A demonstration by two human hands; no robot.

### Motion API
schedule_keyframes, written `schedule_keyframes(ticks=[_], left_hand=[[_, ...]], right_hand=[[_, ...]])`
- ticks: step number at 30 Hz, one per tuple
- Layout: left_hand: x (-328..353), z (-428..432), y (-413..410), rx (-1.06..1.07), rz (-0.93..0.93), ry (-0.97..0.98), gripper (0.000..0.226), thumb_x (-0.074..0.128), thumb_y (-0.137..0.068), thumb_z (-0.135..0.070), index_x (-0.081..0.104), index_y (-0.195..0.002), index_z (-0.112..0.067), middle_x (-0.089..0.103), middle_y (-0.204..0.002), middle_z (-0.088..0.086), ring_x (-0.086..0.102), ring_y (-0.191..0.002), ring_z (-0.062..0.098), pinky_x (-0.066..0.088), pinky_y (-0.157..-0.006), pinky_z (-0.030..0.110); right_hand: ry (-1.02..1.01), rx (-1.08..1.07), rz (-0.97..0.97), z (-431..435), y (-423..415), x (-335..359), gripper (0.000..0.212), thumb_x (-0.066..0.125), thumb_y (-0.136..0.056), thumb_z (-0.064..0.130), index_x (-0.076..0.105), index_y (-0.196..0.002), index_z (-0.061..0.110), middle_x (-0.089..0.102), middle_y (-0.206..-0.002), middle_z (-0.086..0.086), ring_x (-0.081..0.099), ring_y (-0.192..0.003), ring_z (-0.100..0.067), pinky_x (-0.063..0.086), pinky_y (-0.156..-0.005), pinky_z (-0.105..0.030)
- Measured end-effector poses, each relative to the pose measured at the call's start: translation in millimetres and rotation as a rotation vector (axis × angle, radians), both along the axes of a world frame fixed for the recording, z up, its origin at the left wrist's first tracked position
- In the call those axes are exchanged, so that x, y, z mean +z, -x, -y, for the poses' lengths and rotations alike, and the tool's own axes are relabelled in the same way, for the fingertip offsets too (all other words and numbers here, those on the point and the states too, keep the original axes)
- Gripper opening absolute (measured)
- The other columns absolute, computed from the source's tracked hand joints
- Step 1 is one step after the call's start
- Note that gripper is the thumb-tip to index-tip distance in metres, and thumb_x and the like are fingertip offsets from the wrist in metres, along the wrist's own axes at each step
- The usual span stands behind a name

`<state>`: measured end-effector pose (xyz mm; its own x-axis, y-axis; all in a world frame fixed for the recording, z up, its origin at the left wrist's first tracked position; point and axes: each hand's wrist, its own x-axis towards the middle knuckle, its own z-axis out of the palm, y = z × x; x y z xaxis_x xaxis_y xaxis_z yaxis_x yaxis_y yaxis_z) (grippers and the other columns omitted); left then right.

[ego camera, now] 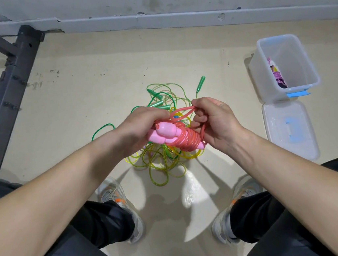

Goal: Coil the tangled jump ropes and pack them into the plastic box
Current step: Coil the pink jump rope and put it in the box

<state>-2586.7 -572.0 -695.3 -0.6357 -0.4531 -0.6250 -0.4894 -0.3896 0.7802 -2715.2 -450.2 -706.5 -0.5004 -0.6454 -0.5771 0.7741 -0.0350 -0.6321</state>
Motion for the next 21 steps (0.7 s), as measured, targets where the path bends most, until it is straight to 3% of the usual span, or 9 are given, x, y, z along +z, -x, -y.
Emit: schedule_keyframes(ticks=[3, 7, 10, 14, 18, 21], left_hand=[[0, 1, -1, -0.001, 0.014, -0.016, 0.033, 0.069, -0.07, -0.012, 0.069, -0.101, -0.001, 0.069, -0.091, 0.015, 0.066, -0.079, 0.024, 0.055, -0.067, 0.03], [-1, -2, 0, 0.052, 0.009, 0.063, 0.013, 0.065, -0.082, -0.006, 0.069, -0.094, -0.01, 0.07, -0.085, 0.01, 0.068, -0.069, 0.016, 0.055, -0.059, 0.025], [-2, -6, 0, 0.065, 0.014, 0.15, 0.019, 0.064, -0.075, -0.016, 0.068, -0.094, -0.018, 0.069, -0.085, 0.009, 0.067, -0.069, 0.017, 0.054, -0.056, 0.027], [-3, -13, 1, 0.088, 0.009, 0.21, 0.02, 0.055, -0.095, -0.004, 0.066, -0.098, -0.02, 0.069, -0.097, 0.014, 0.068, -0.077, 0.023, 0.054, -0.059, 0.03], [-6, -17, 0, 0.088, -0.007, 0.173, 0.021, 0.048, -0.102, -0.006, 0.066, -0.099, -0.017, 0.072, -0.091, 0.013, 0.072, -0.082, 0.034, 0.06, -0.079, 0.047], [-3, -20, 1, 0.046, -0.045, 0.112, 0.026, 0.045, -0.105, -0.014, 0.07, -0.099, -0.01, 0.075, -0.081, 0.014, 0.072, -0.074, 0.03, 0.061, -0.074, 0.039]], right_hand=[[-0.013, -0.007, 0.008, 0, 1, 0, 0.029, 0.056, -0.095, -0.001, 0.052, -0.068, 0.01, 0.036, -0.05, 0.003, 0.029, -0.04, -0.005, 0.026, -0.042, -0.019], [-0.029, 0.023, -0.008, -1, 0, -2, 0.029, 0.057, -0.094, -0.001, 0.05, -0.068, 0.011, 0.036, -0.051, 0.002, 0.029, -0.041, -0.005, 0.027, -0.042, -0.019], [-0.037, 0.036, -0.05, 0, 1, -1, 0.03, 0.058, -0.093, -0.002, 0.05, -0.066, 0.01, 0.036, -0.05, 0.002, 0.029, -0.04, -0.006, 0.028, -0.042, -0.019], [-0.071, 0.062, -0.159, 1, 0, -3, 0.031, 0.062, -0.091, -0.003, 0.052, -0.064, 0.01, 0.039, -0.051, -0.001, 0.032, -0.04, -0.008, 0.032, -0.043, -0.023], [-0.131, 0.072, -0.273, 0, -2, -6, 0.027, 0.065, -0.088, -0.003, 0.056, -0.067, 0.01, 0.04, -0.049, -0.001, 0.033, -0.041, -0.011, 0.031, -0.046, -0.025], [-0.174, 0.053, -0.308, 1, -3, -6, 0.024, 0.067, -0.087, -0.002, 0.056, -0.069, 0.009, 0.041, -0.047, 0.0, 0.033, -0.04, -0.012, 0.031, -0.048, -0.026]])
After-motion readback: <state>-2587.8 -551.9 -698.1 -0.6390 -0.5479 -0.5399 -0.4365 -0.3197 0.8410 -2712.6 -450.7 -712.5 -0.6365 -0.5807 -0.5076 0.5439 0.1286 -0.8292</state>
